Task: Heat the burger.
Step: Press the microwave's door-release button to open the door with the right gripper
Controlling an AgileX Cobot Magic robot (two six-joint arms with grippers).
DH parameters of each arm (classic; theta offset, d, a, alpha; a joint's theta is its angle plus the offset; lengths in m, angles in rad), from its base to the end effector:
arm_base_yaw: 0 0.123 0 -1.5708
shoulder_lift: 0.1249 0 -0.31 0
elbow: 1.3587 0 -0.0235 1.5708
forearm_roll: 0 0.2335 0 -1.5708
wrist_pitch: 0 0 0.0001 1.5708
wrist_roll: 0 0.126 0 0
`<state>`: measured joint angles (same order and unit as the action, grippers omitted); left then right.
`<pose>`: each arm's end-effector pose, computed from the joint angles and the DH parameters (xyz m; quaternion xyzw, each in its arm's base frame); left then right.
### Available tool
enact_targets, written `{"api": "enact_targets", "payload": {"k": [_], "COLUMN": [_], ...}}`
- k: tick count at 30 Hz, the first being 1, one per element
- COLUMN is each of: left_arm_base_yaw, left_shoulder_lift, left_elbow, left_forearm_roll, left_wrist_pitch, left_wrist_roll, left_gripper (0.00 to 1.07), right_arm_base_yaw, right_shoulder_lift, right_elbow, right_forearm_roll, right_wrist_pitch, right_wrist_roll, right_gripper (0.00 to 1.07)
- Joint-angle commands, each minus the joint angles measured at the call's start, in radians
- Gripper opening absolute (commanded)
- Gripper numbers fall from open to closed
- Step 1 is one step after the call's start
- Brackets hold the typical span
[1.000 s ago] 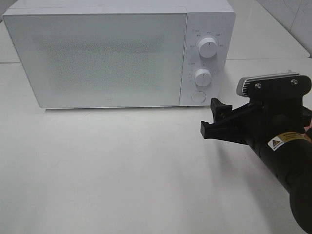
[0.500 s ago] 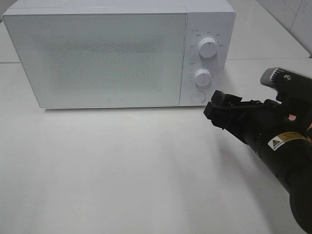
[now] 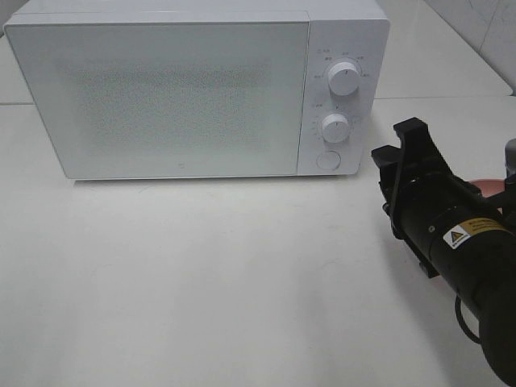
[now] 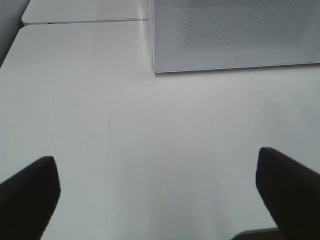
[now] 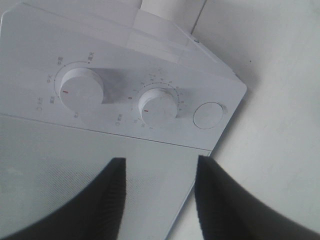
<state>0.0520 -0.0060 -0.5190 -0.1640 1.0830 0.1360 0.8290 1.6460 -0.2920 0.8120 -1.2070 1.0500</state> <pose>-0.0179 -0.0191 0.2572 0.0408 0.8487 -0.0325 0.5263 0.2283 0.1227 0.1924 0.4269 0.6255 0.4068 0.5109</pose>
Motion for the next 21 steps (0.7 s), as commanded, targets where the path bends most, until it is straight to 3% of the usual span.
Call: {"api": "enact_targets", "payload": {"k": [1,4,9,21], "left_arm_base_yaw": [0.002,0.002,0.002,0.002], "left_shoulder_lift": [-0.023,-0.023,-0.023,-0.023], "left_elbow": [0.003,0.003,0.003,0.003], "left_forearm_roll": [-0.006,-0.006,-0.006,-0.006], "left_wrist_pitch": [-0.011,-0.011,-0.011,-0.011], "left_wrist_roll": [-0.006,-0.006,-0.006,-0.006], "left_gripper": [1.0,1.0,1.0,1.0], "right_arm_base_yaw": [0.004,0.004,0.004,0.001], "right_shoulder_lift": [0.0,0.0,0.0,0.072], "right_elbow": [-0.009,-0.009,-0.009,-0.051], "right_forearm_roll": [0.011,0.043,0.061,0.06], "right_wrist_pitch": [-0.11,-0.058,-0.045,0.024], "right_wrist_roll": [0.135,0.258,0.295,0.3], "right_gripper": [0.25,0.11,0.01,0.0]}}
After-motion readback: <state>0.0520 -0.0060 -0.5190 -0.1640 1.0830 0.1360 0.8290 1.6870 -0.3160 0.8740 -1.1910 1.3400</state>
